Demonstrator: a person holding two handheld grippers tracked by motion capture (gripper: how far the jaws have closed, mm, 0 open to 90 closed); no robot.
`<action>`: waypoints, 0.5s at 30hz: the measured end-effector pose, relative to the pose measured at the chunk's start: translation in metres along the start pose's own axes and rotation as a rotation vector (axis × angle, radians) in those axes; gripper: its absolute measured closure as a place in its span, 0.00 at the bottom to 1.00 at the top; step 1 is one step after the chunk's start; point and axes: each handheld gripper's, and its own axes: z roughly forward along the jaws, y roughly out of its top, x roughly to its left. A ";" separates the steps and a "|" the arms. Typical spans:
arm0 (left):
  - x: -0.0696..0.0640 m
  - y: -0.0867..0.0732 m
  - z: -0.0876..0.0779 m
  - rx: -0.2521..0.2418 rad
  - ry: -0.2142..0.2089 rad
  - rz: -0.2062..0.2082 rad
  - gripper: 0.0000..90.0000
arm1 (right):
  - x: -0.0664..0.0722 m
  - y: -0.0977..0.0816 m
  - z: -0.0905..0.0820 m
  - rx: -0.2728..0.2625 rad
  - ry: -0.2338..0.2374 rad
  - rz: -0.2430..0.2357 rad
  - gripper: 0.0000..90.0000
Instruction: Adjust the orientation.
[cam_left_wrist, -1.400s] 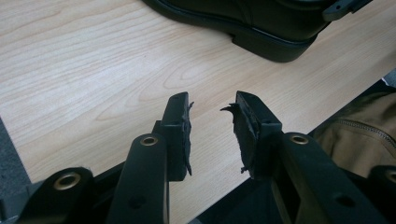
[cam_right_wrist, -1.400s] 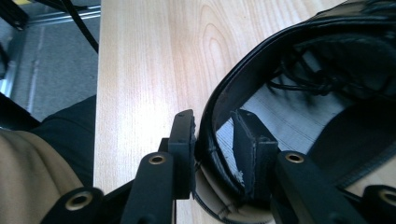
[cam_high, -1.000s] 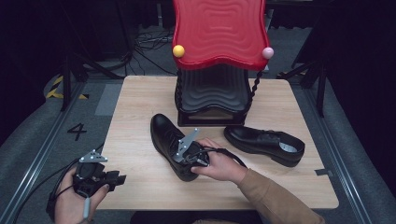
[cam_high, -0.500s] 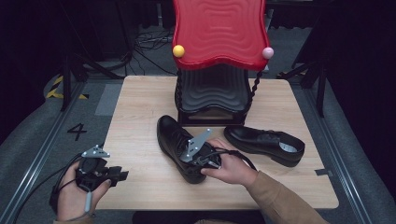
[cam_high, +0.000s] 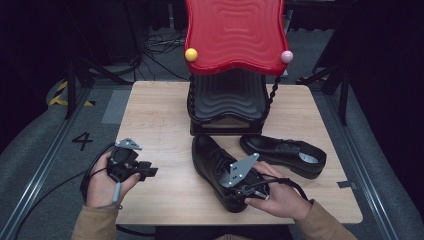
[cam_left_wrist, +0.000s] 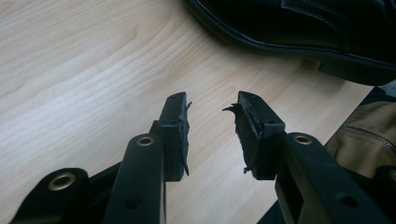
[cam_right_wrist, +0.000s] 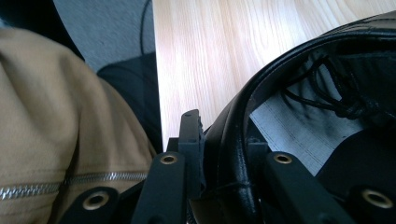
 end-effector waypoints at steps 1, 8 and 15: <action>0.000 0.004 0.003 0.005 -0.006 0.010 0.72 | 0.002 -0.003 -0.002 0.003 -0.003 0.009 0.85; 0.001 0.021 0.015 0.016 -0.031 0.041 0.72 | -0.001 -0.022 -0.001 0.043 -0.028 0.060 0.84; 0.001 0.022 0.015 0.016 -0.031 0.041 0.72 | -0.003 -0.028 0.001 0.094 -0.024 0.090 0.85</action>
